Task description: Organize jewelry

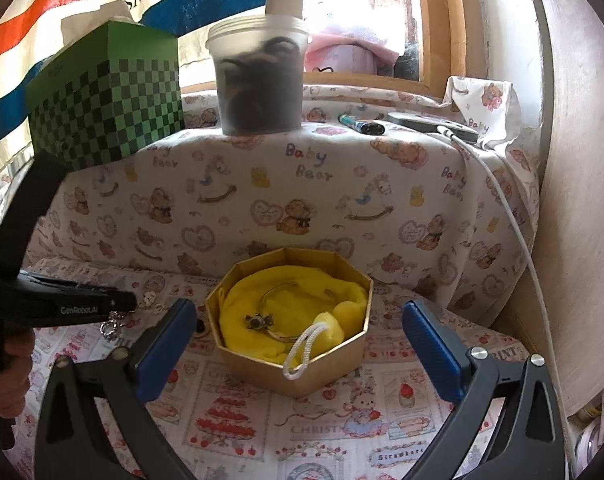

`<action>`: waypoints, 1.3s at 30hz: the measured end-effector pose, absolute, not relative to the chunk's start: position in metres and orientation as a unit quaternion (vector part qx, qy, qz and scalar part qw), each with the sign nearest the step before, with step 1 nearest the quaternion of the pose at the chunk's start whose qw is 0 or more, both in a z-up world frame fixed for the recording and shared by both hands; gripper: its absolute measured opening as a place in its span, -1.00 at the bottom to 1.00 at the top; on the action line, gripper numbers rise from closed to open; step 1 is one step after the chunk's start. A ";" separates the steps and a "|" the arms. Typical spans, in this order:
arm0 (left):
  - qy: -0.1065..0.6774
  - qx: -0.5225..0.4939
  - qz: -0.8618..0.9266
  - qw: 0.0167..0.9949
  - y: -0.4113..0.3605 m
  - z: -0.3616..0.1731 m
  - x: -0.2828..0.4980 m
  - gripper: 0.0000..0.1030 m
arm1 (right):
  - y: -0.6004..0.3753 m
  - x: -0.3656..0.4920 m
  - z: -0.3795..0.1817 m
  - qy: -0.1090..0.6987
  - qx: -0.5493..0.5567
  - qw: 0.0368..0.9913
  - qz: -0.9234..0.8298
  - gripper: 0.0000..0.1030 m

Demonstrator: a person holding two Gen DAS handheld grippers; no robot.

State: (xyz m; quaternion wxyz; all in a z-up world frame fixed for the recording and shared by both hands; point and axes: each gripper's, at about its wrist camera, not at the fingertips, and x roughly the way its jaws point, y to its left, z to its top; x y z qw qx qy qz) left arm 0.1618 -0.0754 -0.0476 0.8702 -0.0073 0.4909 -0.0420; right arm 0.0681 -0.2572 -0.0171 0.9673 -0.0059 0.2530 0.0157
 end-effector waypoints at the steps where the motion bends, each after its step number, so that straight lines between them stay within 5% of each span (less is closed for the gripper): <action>1: 0.490 -0.015 -0.044 0.870 -0.080 -0.048 0.164 -0.85 | -0.258 0.068 -0.017 0.254 -0.002 0.967 0.017 0.99; 20: 0.400 -0.035 -0.109 0.909 -0.054 0.004 0.082 -0.85 | -0.255 0.067 -0.017 0.249 -0.012 0.968 0.011 0.99; 30: 0.472 -0.011 -0.065 0.879 -0.054 -0.050 0.113 -0.85 | -0.259 0.068 -0.017 0.250 -0.009 0.968 0.006 0.99; 36: 0.424 -0.051 -0.045 0.903 -0.030 -0.041 0.114 -0.85 | -0.255 0.068 -0.017 0.249 -0.016 0.968 0.005 0.99; 39: 0.421 -0.068 -0.054 0.903 -0.024 -0.041 0.113 -0.66 | -0.255 0.067 -0.017 0.247 -0.017 0.969 0.003 1.00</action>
